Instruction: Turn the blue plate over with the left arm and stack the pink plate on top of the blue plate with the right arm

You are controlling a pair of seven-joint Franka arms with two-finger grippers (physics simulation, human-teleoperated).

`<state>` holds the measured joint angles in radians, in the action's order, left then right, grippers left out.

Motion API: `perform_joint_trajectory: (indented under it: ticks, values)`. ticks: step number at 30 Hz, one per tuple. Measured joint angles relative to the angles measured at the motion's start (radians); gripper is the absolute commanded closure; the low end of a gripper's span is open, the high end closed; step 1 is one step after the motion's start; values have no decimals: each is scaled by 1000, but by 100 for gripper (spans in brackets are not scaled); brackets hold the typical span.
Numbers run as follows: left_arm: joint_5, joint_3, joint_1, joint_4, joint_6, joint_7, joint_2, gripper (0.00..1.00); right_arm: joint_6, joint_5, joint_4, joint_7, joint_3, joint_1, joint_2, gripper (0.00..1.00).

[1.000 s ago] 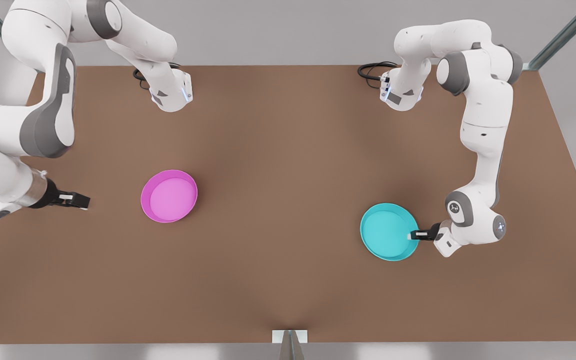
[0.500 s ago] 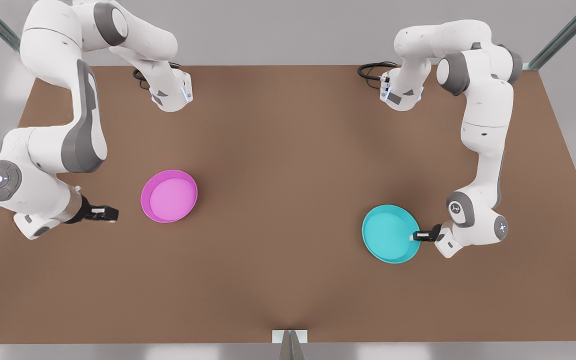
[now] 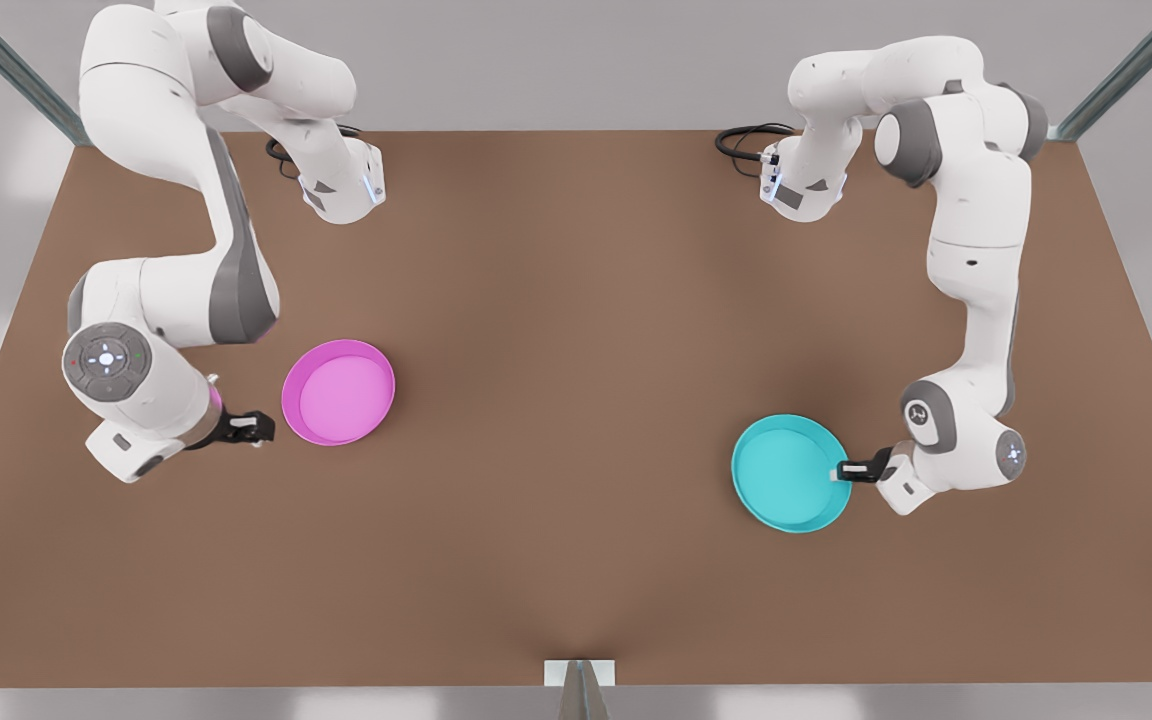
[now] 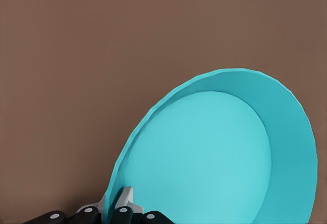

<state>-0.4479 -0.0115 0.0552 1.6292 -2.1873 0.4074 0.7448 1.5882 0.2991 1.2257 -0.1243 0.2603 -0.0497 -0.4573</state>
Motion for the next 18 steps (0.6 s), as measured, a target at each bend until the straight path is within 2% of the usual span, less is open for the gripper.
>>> perform_joint_trajectory:
  ticks: [5,9,13,18]
  values:
    - [89,-5,-5,0,25,-10,-51,75,0,3,-3,2,-1,-4,2,0]
    - [289,-4,-24,-78,134,-15,-78,75,5,-1,-3,-1,-1,1,-1,0]
    - [564,-13,-159,-245,365,-205,-78,75,-2,-9,3,6,-1,2,-1,0]
    - [887,-14,-363,-303,399,-374,-78,75,-26,-9,11,6,-1,9,0,0]
